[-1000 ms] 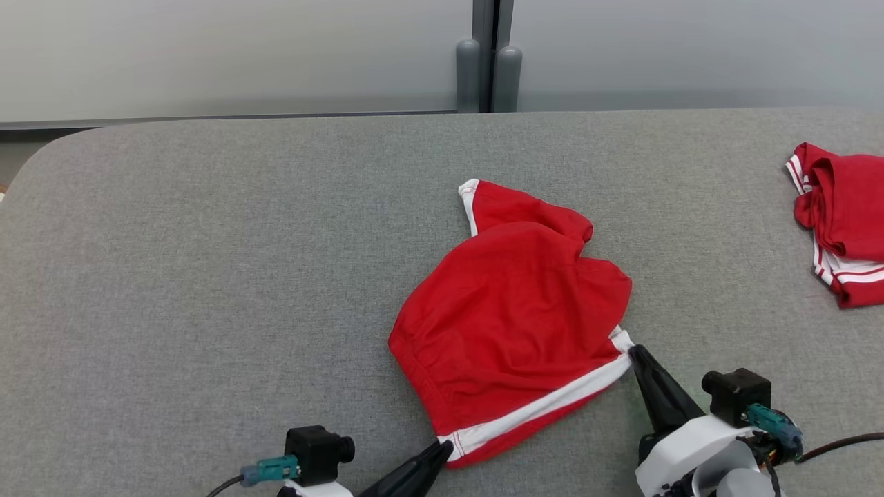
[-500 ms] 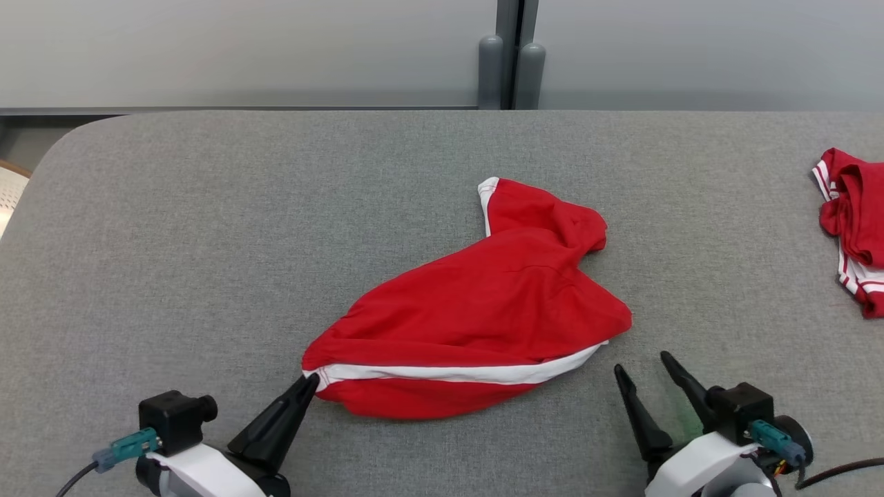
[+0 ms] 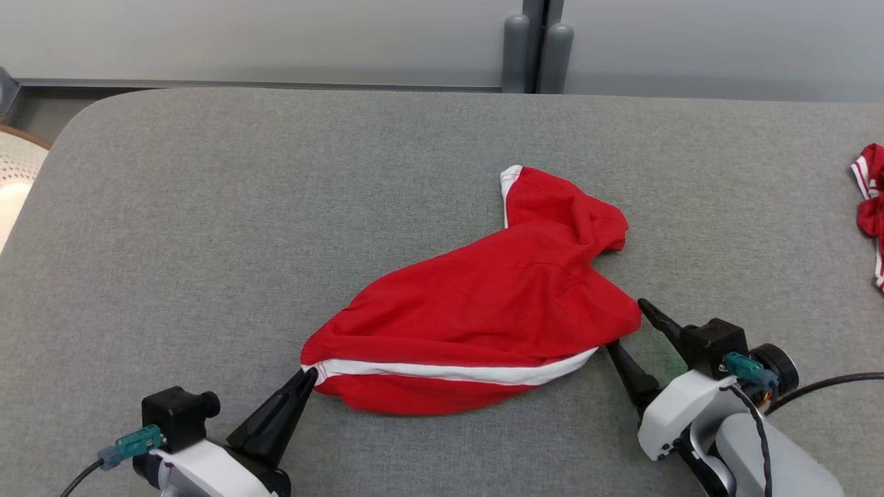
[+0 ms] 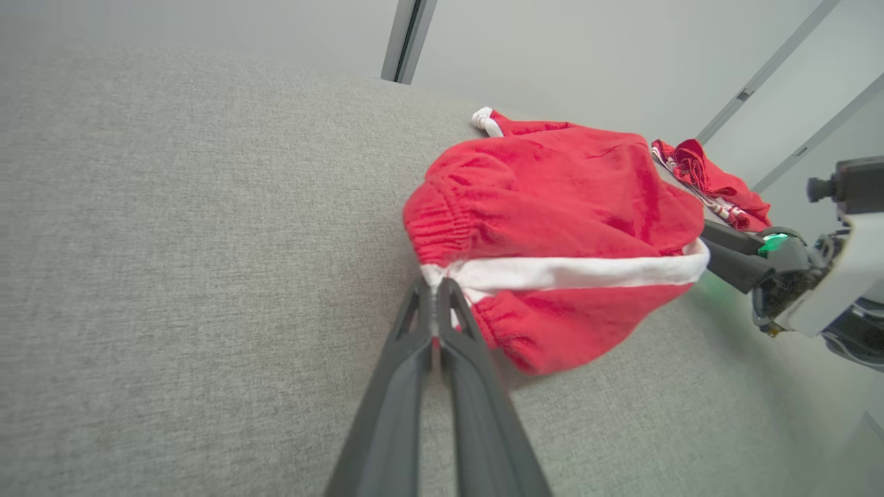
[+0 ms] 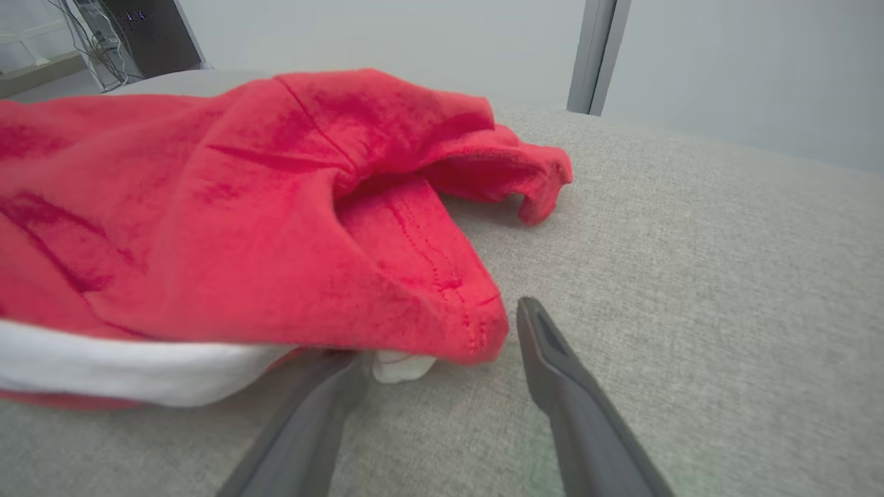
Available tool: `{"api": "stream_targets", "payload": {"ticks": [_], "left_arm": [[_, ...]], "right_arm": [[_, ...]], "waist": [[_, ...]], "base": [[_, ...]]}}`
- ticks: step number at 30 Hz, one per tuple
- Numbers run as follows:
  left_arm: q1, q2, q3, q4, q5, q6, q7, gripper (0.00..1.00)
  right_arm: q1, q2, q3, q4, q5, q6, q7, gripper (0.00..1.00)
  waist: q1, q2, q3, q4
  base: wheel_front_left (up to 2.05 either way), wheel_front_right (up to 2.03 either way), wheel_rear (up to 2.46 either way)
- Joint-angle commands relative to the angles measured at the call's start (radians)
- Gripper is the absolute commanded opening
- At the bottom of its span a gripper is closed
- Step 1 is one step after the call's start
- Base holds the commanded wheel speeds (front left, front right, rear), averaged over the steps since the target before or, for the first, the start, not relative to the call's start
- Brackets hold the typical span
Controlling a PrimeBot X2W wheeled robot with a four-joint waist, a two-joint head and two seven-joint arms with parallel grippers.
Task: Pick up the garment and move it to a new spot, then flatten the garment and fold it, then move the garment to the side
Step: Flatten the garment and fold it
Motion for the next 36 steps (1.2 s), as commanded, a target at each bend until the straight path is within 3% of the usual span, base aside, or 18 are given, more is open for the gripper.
{"api": "stream_targets", "payload": {"ticks": [1,2,3,10,14,16,21,26,30,36], "left_arm": [[-0.024,0.002,0.001,0.009,0.010,0.000,-0.001,0.00],[-0.028,-0.002,-0.002,0.012,0.014,0.000,-0.001,0.00],[-0.031,-0.006,-0.006,0.014,0.021,0.000,-0.001,0.00],[-0.049,-0.010,-0.004,0.042,0.058,0.000,-0.001,0.00],[-0.048,-0.008,0.020,0.043,0.068,0.000,-0.001,0.00],[-0.044,-0.008,0.026,0.043,0.069,0.000,-0.001,0.00],[-0.045,-0.012,0.033,0.049,0.074,0.000,-0.001,0.00],[-0.047,-0.010,0.046,0.074,0.103,0.002,-0.001,0.00],[-0.052,-0.015,0.061,0.085,0.120,0.003,-0.001,0.00],[-0.043,-0.024,0.088,0.097,0.147,0.002,-0.001,0.00]], "right_arm": [[-0.021,-0.015,0.019,0.000,0.004,0.000,-0.001,0.42],[-0.034,-0.024,0.031,-0.008,0.005,0.000,-0.001,0.16],[-0.045,-0.034,0.038,-0.016,0.011,0.000,-0.001,0.00],[-0.123,-0.076,0.042,-0.082,-0.006,0.000,-0.001,0.00],[-0.178,-0.051,0.071,-0.118,-0.005,0.000,-0.001,0.00],[-0.202,-0.033,0.072,-0.120,-0.002,-0.001,-0.001,1.00],[-0.200,-0.021,0.021,-0.103,-0.003,0.000,-0.001,1.00],[-0.123,-0.089,-0.030,-0.075,0.022,0.000,-0.001,1.00],[-0.038,-0.144,-0.054,-0.130,0.108,0.000,-0.001,1.00],[0.098,-0.232,0.036,-0.269,0.208,0.000,-0.001,1.00]], "waist": [[0.0000,0.0000,0.009,0.014],[0.0000,0.0000,0.012,0.020],[0.0000,0.0000,0.015,0.026],[0.0000,0.0000,0.024,0.044],[0.0000,0.0000,0.027,0.040],[0.0000,0.0000,0.027,0.039],[0.0000,0.0000,0.028,0.045],[0.0000,0.0000,0.037,0.067],[0.0000,0.0000,0.040,0.087],[0.0000,0.0000,0.040,0.092]], "base": [[0.00,0.00,0.00],[0.00,0.00,0.00],[0.00,0.00,0.00],[0.00,0.00,0.00],[0.00,0.00,0.00],[0.00,0.00,0.00],[0.00,0.00,0.00],[0.00,0.00,0.00],[0.00,0.00,0.00],[0.00,0.00,0.00]]}}
